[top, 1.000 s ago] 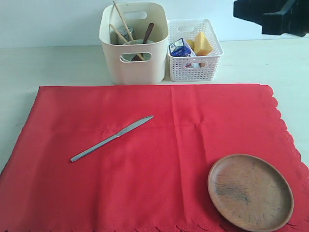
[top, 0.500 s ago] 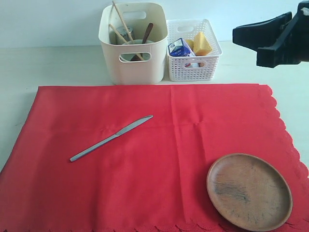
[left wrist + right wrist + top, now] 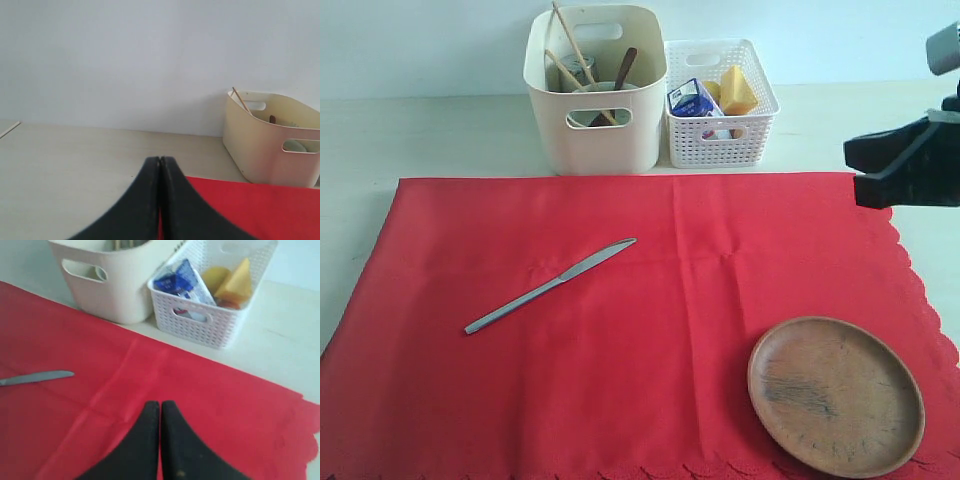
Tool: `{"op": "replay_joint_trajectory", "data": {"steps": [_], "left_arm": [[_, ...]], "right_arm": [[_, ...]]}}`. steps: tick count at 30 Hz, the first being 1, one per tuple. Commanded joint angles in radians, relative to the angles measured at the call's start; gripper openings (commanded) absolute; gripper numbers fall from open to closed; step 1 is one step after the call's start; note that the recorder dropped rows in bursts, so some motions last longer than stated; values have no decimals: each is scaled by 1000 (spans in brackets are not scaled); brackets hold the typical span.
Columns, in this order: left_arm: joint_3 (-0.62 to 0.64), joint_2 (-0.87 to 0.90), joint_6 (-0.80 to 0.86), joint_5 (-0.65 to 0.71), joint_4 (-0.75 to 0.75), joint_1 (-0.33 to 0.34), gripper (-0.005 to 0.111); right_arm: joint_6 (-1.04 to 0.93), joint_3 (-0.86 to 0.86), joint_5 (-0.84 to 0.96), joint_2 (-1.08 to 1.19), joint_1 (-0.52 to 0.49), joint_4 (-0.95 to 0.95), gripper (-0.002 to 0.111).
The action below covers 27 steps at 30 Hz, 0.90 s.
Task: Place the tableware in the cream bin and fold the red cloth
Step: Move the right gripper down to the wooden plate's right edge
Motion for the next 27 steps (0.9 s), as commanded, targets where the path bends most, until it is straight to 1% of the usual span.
{"op": "replay_joint_trajectory", "data": {"steps": [1,5,11,17,19,20,22,24,27], "left_arm": [[1,-5,-1,-1,-3,0,3],[1,-5,-1,-1,-3,0,3],[1,-5,-1,-1,-3,0,3],[1,-5,-1,-1,-3,0,3],[1,-5,-1,-1,-3,0,3],[1,-5,-1,-1,-3,0,3],[1,-5,-1,-1,-3,0,3],[1,-5,-1,-1,-3,0,3],[1,-5,-1,-1,-3,0,3]], "right_arm": [[-10,32,68,-5,-4,4,1],[-10,51,93,6,-4,4,1],[-3,92,182,65,-4,13,1],[107,94,189,140,-4,14,2],[161,94,189,163,-4,14,6],[177,94,187,174,-4,14,11],[182,94,186,194,-4,11,22],[182,98,183,217,-4,11,36],[182,115,187,252,-4,5,51]]}}
